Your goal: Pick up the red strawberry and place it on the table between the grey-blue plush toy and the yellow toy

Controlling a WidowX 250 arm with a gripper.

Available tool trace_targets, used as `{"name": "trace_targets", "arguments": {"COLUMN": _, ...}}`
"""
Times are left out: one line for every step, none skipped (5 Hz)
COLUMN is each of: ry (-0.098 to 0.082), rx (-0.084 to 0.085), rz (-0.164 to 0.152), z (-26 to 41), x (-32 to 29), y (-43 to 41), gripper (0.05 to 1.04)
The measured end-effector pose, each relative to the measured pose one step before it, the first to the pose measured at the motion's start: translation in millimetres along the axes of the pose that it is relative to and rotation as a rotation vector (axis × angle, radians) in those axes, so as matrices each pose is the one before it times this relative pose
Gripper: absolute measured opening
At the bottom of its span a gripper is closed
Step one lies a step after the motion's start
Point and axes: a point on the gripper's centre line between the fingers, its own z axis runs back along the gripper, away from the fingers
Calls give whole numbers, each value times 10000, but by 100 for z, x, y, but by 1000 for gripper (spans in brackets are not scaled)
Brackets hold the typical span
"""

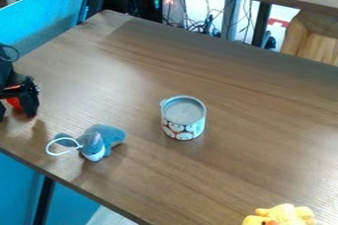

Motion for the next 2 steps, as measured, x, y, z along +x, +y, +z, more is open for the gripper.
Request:
{"name": "trace_targets", "arguments": {"ry": -410, "rx": 823, "rz": 38, "z": -910, "x": 1007, "y": -623, "gripper": 999}}
{"name": "trace_targets", "arguments": {"ry": -315, "rx": 435, "rz": 389, "z": -337, "x": 1229, "y": 226, "gripper": 999}}
